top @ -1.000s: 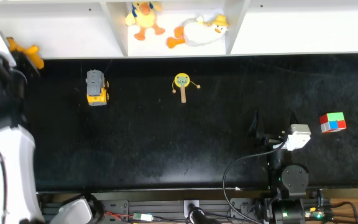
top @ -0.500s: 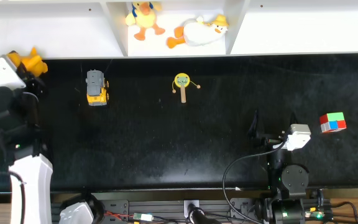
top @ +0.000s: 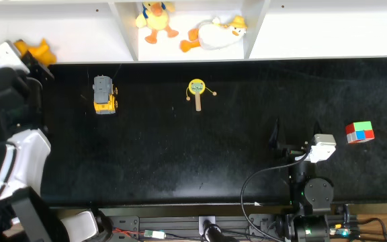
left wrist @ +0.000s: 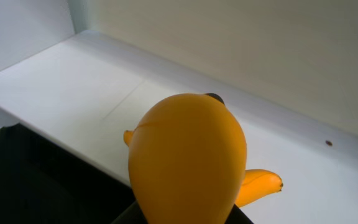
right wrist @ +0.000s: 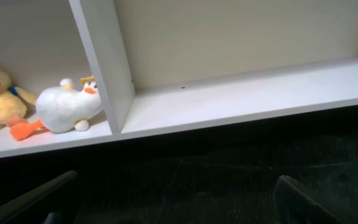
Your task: Store Toys
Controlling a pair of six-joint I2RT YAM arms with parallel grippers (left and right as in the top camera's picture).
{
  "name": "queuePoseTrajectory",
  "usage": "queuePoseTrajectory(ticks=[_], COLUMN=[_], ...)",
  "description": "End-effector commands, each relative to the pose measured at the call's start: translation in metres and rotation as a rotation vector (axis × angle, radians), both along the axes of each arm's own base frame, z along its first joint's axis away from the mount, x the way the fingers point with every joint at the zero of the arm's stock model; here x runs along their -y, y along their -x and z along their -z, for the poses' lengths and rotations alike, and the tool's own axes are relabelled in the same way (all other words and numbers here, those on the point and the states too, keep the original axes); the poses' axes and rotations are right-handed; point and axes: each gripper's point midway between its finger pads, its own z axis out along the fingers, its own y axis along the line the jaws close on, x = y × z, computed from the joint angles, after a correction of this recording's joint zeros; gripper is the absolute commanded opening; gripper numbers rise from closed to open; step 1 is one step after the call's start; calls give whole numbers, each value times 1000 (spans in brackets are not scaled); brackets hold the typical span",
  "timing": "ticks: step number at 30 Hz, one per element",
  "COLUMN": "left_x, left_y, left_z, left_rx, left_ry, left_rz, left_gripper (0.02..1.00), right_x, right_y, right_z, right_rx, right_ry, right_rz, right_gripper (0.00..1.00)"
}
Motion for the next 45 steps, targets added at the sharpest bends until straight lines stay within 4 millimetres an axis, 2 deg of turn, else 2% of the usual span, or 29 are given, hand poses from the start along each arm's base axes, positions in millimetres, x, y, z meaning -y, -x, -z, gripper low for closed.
queuePoseTrajectory(ticks=[1, 11, 16, 21, 33, 45], left_x=[-3, -17, -18, -23, -52, -52], left_y=[-21, -29, -32, -28, -16, -27], left_z=[-15, -15, -17, -16, -19, -18], left_rx=[43, 64, -37, -149, -163, -154], left_ry=[8, -1, -20, -40, -82, -87], left_rz=[18, -1, 14, 3, -45, -14], left_gripper=[36, 38, 36, 36, 36, 36], right_x=[1, 1, 1, 1, 1, 1], right_y=[0, 0, 0, 0, 0, 0], right_z=[4, 4, 4, 4, 4, 4], right_rx=[-1, -1, -1, -1, -1, -1], right_ry=[-4, -4, -4, -4, -4, -4], right_rz=[6, 6, 6, 6, 6, 6], right_gripper=[996, 996, 993, 996, 993, 996])
